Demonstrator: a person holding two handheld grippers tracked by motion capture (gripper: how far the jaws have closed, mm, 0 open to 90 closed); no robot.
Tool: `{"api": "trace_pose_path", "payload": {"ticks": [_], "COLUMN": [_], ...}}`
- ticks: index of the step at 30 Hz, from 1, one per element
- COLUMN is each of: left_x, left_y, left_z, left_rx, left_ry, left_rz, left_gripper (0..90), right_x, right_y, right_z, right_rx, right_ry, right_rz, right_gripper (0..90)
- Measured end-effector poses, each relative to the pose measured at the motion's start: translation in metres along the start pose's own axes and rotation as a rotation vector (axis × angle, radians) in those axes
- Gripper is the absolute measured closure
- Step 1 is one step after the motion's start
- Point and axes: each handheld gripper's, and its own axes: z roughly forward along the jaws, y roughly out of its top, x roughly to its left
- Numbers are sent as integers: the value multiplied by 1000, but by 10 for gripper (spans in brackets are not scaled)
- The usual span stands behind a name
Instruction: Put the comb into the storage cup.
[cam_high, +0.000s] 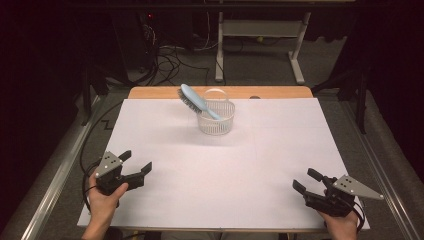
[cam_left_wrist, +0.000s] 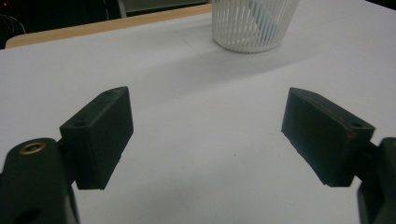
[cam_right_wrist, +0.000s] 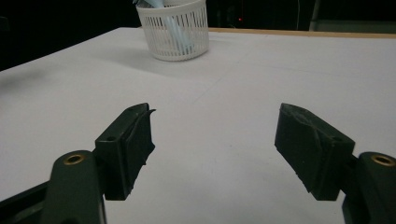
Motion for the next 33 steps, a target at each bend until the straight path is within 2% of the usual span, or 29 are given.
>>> {"api": "trace_pose_path", "payload": {"ticks": [10,20,29,33], "left_x": [2,10,14,14], "left_y": [-4,-12,-20,-21], "left_z": [2,1,5,5], "left_rx": [9,21,53,47], "left_ry": [8,10,53,61], "left_rz": [-9,-37,-45,-43], "left_gripper": [169,171,161,158], "right_x": [0,0,-1,-1], "right_y": [0,0,0,0], "right_z": [0,0,-2,-2], "right_rx": [-1,-1,-6,-7], "right_ry": [-1,0,-1,-2], "right_rz": [2,3,7,8], "right_gripper": [283,284,285,284]}}
